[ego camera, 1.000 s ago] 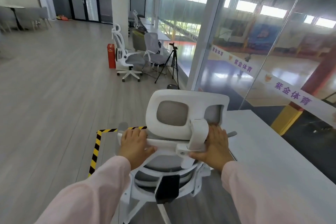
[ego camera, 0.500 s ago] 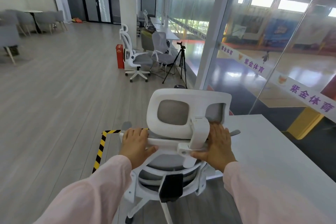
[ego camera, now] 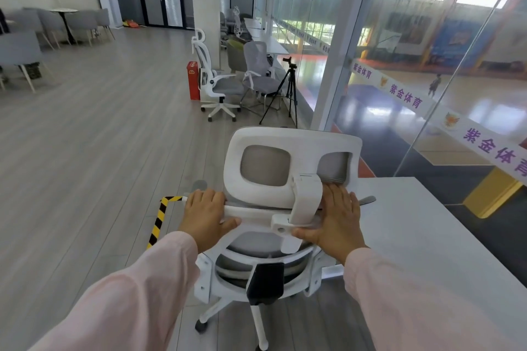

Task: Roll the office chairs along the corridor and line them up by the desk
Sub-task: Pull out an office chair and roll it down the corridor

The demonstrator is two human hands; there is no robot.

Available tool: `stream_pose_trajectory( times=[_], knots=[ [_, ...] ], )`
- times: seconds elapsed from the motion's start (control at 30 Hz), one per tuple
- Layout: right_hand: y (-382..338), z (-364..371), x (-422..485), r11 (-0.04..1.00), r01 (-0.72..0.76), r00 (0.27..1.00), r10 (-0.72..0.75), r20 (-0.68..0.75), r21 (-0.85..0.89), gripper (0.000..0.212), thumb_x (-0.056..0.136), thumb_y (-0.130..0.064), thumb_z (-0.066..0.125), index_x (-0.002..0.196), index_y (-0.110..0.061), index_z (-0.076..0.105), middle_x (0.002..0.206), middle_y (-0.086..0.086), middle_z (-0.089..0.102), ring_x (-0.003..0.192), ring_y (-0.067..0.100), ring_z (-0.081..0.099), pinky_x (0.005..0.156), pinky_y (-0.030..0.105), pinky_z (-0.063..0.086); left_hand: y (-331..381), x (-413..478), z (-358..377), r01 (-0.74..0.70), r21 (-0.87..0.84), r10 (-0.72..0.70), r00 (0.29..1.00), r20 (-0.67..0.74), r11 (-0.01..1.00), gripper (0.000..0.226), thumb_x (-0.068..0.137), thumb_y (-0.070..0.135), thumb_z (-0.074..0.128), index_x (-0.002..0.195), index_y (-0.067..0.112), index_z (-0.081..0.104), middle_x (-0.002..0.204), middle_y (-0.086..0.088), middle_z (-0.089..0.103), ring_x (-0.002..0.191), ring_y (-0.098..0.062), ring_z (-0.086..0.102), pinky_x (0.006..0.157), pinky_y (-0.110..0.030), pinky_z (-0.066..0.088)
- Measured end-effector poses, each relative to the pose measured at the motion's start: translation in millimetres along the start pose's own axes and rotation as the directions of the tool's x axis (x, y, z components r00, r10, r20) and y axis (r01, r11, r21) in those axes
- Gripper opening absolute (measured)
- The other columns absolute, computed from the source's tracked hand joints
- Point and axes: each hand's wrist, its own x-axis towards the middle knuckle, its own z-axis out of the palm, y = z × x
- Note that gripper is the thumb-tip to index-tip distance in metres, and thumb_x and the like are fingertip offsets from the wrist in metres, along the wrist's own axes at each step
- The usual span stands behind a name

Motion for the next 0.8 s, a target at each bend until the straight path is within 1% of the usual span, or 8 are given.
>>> stream_pose_trajectory(
  times=[0.13, 0.27, 0.4, 0.6, 0.73, 0.8],
  knots=[
    [7, -4, -4, 1.000, 0.002, 1.000, -0.002, -0.016, -0.010, 0.105, 0.057, -0.071, 0.071, 0.141, -0.027, 0.025, 0.143, -0.006, 0.030, 0.140, 0.016, 0.018, 0.119, 0.043, -0.002, 10, -2, 1, -0.003, 0.005, 0.003, 1.000, 0.000, 1.000, 0.041, 0.086, 0.056, 0.048, 0.104, 0.019, 0.045, 0.098, 0.004, 0.038, 0.092, -0.015, 0.032, 0.094, -0.030, 0.029],
    [12, -7, -11, 1.000, -0.003, 1.000, 0.002, -0.015, -0.022, 0.104, 0.058, -0.071, 0.069, 0.140, -0.028, 0.023, 0.143, -0.006, 0.029, 0.140, 0.017, 0.017, 0.119, 0.043, -0.002, 17, -7, 1, -0.005, 0.001, 0.005, 1.000, 0.012, 1.000, 0.041, 0.086, 0.055, 0.049, 0.104, 0.019, 0.045, 0.098, 0.003, 0.040, 0.093, -0.015, 0.032, 0.094, -0.030, 0.029],
    [18, -11, -20, 0.999, -0.020, 1.000, 0.020, 0.005, -0.039, 0.105, 0.060, -0.073, 0.067, 0.142, -0.027, 0.020, 0.145, -0.006, 0.025, 0.142, 0.017, 0.013, 0.119, 0.042, -0.005, 25, -13, 2, -0.007, -0.014, 0.007, 1.000, 0.011, 1.000, 0.042, 0.085, 0.055, 0.050, 0.105, 0.018, 0.047, 0.104, 0.000, 0.046, 0.096, -0.018, 0.036, 0.095, -0.031, 0.029],
    [25, -25, -32, 1.000, -0.020, 0.999, 0.021, 0.043, -0.022, 0.106, 0.062, -0.070, 0.069, 0.144, -0.028, 0.016, 0.148, -0.005, 0.021, 0.144, 0.018, 0.009, 0.118, 0.042, -0.008, 41, -24, 2, 0.001, 0.010, -0.001, 1.000, 0.022, 1.000, 0.044, 0.086, 0.058, 0.048, 0.109, 0.020, 0.046, 0.107, 0.001, 0.048, 0.100, -0.018, 0.039, 0.096, -0.030, 0.030],
    [27, -37, -32, 0.999, -0.030, 0.991, 0.031, 0.127, -0.015, 0.104, 0.066, -0.066, 0.069, 0.145, -0.027, 0.014, 0.150, -0.005, 0.021, 0.144, 0.018, 0.010, 0.119, 0.046, -0.002, 47, -29, -3, 0.016, -0.015, -0.015, 0.999, 0.052, 1.000, 0.047, 0.087, 0.054, 0.049, 0.119, 0.020, 0.045, 0.116, 0.000, 0.048, 0.108, -0.020, 0.040, 0.099, -0.031, 0.028],
    [26, -44, -34, 0.998, -0.042, 0.989, 0.035, 0.145, 0.043, 0.106, 0.068, -0.062, 0.070, 0.147, -0.027, 0.009, 0.154, -0.003, 0.016, 0.145, 0.019, 0.009, 0.119, 0.045, 0.001, 50, -31, -7, 0.036, -0.030, -0.034, 0.997, 0.065, 0.999, 0.050, 0.088, 0.050, 0.050, 0.127, 0.018, 0.042, 0.126, -0.002, 0.046, 0.116, -0.021, 0.038, 0.103, -0.031, 0.026]
  ],
)
